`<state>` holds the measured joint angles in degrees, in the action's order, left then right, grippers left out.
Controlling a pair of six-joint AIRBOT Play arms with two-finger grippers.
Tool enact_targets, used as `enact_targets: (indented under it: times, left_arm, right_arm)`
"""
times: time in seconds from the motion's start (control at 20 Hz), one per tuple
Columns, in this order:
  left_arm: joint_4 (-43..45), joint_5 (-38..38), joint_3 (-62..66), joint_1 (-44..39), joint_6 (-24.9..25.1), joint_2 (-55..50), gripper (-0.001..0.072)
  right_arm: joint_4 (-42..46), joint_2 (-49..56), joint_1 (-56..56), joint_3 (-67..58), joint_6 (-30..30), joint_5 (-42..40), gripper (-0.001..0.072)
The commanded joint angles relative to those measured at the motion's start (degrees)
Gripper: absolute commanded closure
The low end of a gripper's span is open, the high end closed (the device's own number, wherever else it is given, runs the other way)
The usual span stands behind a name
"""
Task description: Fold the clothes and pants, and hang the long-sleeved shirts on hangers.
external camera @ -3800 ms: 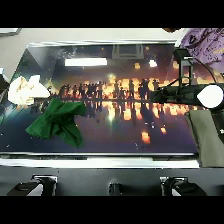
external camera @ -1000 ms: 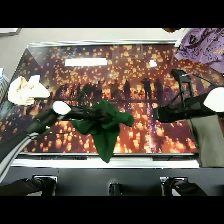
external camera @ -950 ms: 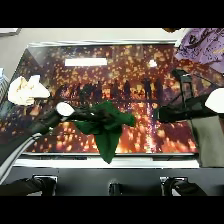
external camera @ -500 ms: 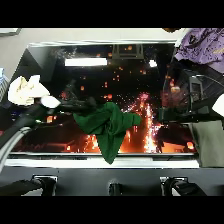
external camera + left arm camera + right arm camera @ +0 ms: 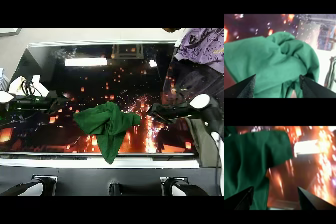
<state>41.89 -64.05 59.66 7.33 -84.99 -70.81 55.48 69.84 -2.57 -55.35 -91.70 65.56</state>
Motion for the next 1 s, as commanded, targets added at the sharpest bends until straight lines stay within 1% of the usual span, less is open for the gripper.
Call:
enact_targets:
  times: [0.0, 0.1, 0.3, 0.4, 0.45, 0.55, 0.6, 0.7, 0.75, 0.85, 0.95]
  left_arm:
    - [0.4, -4.0, 0.0, 1.9, -0.7, 0.3, 0.0088]
    - [0.4, -3.9, 0.0, 1.9, -2.0, 0.3, 0.0088]
    - [0.4, -3.9, 0.0, 1.9, -2.0, 0.3, 0.0088]
    - [0.4, -3.9, 0.0, 1.9, -2.0, 0.3, 0.0088]
    - [0.4, -3.8, 0.0, 1.9, -2.0, 0.3, 0.0088]
    - [0.5, -3.6, 0.0, 1.9, -2.0, 0.3, 0.0088]
    - [0.9, -3.5, 0.0, 1.9, -2.0, 0.3, 0.0088]
    - [2.7, -3.4, 0.0, 1.9, -3.0, 0.3, 0.0088]
    - [5.0, -3.2, 0.0, 1.9, -5.0, 0.3, 0.0088]
    - [10.2, -1.0, -1.2, 2.0, -8.3, 0.3, 0.0088]
    - [10.9, 3.3, -4.5, 2.5, -8.5, -0.2, 0.0089]
  right_arm:
    - [-7.5, 10.6, -0.7, 1.4, 10.8, -6.7, 0.0087]
    - [-9.4, 14.5, -0.7, 1.4, 14.7, -7.8, 0.0089]
    - [-16.6, 18.3, -0.7, 1.4, 21.0, -9.7, 0.0098]
    - [-19.1, 20.0, -0.7, 1.4, 22.0, -10.5, 0.0108]
    - [-20.7, 20.9, -0.7, 1.4, 23.2, -10.4, 0.0156]
    - [-23.1, 22.6, -0.7, 1.4, 23.6, -9.9, 0.0246]
    - [-23.6, 23.2, -0.7, 1.4, 23.6, -9.3, 0.0373]
    - [-24.0, 23.2, -0.7, 1.4, 25.9, -7.7, 0.0602]
    - [-23.9, 22.8, -0.8, 1.4, 26.4, -6.9, 0.0676]
    - [-22.8, 20.6, -0.9, 1.4, 25.9, -6.5, 0.0679]
    - [-20.6, 17.7, -0.8, 1.4, 23.8, -6.5, 0.0679]
